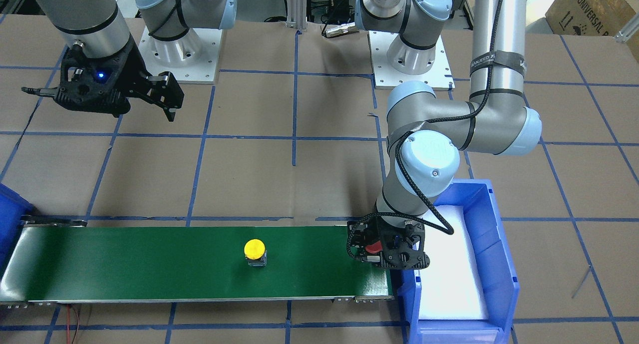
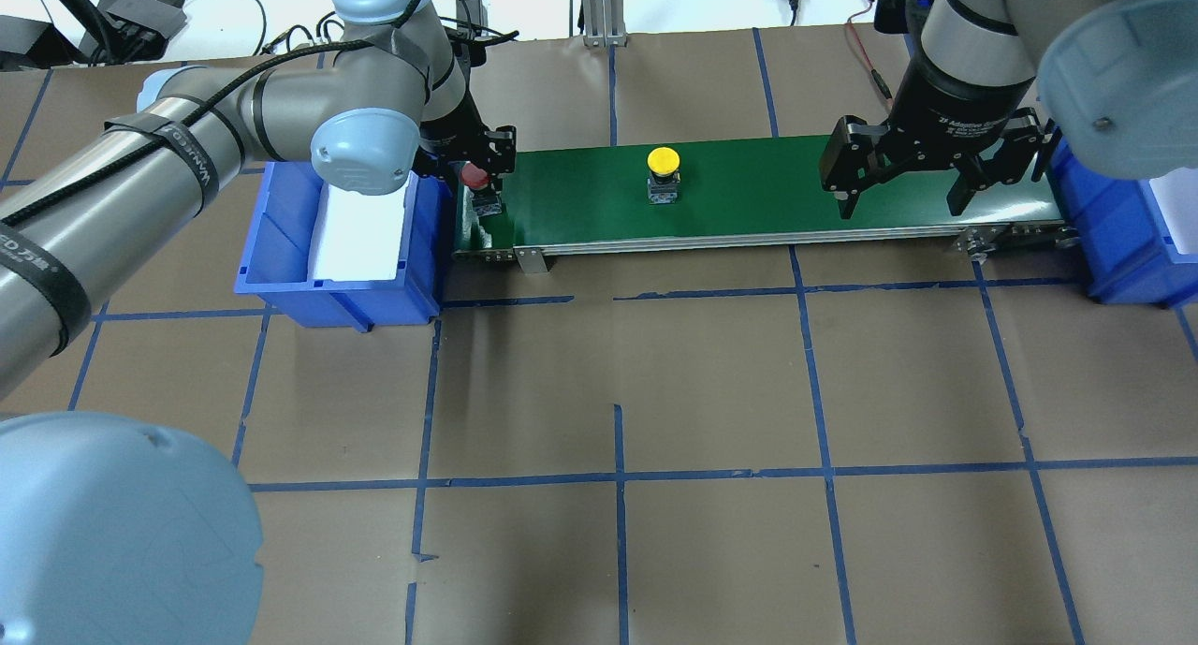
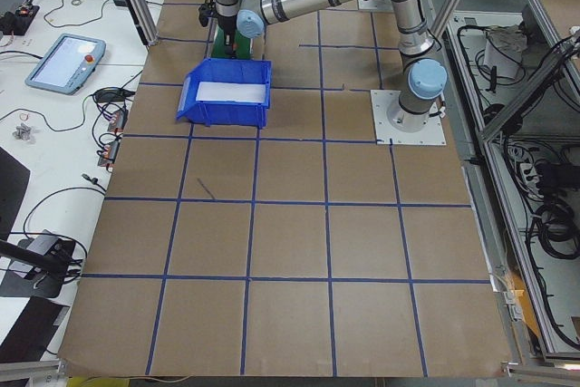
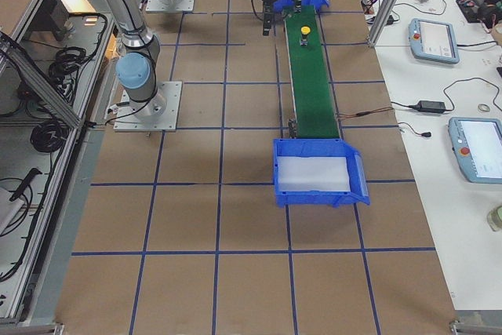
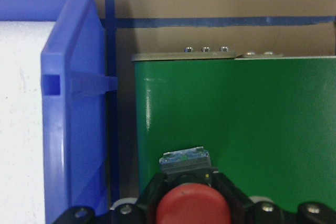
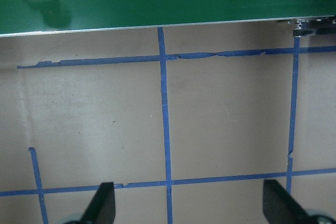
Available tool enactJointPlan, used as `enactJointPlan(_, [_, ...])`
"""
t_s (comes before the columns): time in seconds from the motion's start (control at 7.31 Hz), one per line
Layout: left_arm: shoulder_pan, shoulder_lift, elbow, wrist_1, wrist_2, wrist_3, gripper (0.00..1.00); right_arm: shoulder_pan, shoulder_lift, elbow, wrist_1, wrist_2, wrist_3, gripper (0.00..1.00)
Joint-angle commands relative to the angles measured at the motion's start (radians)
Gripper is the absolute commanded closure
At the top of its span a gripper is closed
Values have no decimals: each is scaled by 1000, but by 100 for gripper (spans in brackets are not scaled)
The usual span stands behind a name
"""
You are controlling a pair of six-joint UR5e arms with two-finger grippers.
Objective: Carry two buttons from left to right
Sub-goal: 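Place the red button on the conveyor and open the left gripper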
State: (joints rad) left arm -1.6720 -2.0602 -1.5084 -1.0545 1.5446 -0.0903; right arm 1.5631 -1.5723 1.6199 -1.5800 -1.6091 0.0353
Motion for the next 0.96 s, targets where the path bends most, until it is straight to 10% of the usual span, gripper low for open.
enactJointPlan(0.0, [0, 50, 0, -13, 5, 6, 0, 0, 0, 0, 0, 0, 0, 0])
enactJointPlan(0.82, [8, 506, -111, -493, 14, 4, 0, 0, 5, -12, 5, 11, 0, 0])
